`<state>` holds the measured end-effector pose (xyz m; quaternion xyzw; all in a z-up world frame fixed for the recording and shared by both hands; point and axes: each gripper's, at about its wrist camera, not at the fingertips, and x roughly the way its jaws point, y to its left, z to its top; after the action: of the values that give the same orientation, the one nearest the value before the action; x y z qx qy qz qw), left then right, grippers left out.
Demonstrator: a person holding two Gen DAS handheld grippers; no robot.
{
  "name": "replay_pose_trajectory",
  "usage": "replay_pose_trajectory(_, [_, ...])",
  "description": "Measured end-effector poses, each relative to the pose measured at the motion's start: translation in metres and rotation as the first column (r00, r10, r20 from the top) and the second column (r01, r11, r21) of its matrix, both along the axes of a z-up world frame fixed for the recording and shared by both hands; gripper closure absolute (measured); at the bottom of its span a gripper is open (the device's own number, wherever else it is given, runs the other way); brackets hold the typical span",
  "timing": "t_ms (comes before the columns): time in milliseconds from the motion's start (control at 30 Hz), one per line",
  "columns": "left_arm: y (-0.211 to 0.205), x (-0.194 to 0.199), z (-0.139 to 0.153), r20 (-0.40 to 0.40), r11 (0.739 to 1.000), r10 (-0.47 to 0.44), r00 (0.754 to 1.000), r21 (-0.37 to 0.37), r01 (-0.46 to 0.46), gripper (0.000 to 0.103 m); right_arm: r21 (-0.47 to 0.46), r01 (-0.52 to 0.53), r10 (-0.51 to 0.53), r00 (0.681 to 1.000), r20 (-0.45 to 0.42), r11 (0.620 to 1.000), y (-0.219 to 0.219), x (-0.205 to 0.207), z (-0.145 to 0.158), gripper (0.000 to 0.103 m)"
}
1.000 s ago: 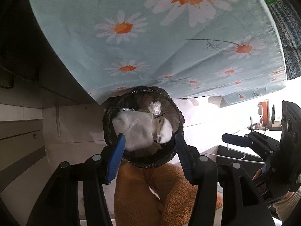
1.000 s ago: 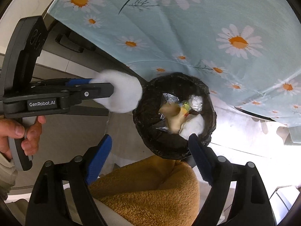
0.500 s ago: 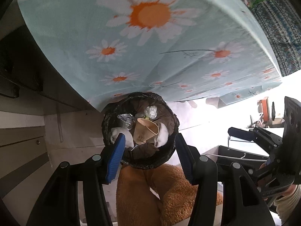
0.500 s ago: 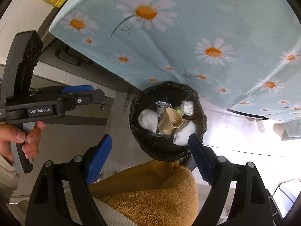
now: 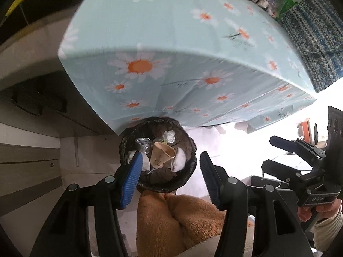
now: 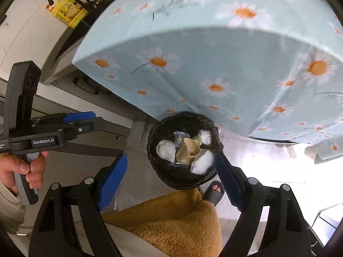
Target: Collect trash
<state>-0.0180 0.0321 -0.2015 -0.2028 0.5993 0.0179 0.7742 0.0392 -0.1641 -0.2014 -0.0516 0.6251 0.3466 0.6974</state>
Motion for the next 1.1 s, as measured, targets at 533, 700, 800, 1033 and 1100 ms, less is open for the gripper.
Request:
replay_pose_trajectory(533, [-0.046, -0.022, 0.097, 0.176, 0.993, 0.030, 0.984, 0.108, -0.049, 0.023, 0.146, 0.027, -0.051, 0.985, 0.166, 0.989, -0.057, 0.009, 0.091, 0.012])
replay_pose_trajectory(700, [-0.061, -0.026, 0.129, 0.223, 0.990, 0.025, 0.974, 0.131, -0.055, 0.009, 0.185, 0.015, -0.060, 0.968, 0.242, 0.983, -0.074, 0.010, 0.125, 0.012])
replay_pose_trajectory(800, [-0.070, -0.027, 0.149, 0.258, 0.984, 0.019, 0.966, 0.164, -0.064, 0.007, 0.221, 0.024, -0.085, 0.959, 0.271, 0.975, -0.086, 0.012, 0.144, 0.004])
replay_pose_trajectory(1033, [-0.085, -0.027, 0.179, 0.298, 0.981, -0.012, 0.954, 0.188, -0.047, 0.007, 0.257, 0.050, -0.140, 0.928, 0.346, 0.965, -0.111, 0.012, 0.184, 0.004])
replay_pose_trajectory(1100, [-0.091, -0.028, 0.188, 0.319, 0.976, -0.030, 0.947, 0.215, -0.042, 0.007, 0.256, 0.067, -0.161, 0.915, 0.370, 0.964, -0.118, 0.012, 0.195, 0.004])
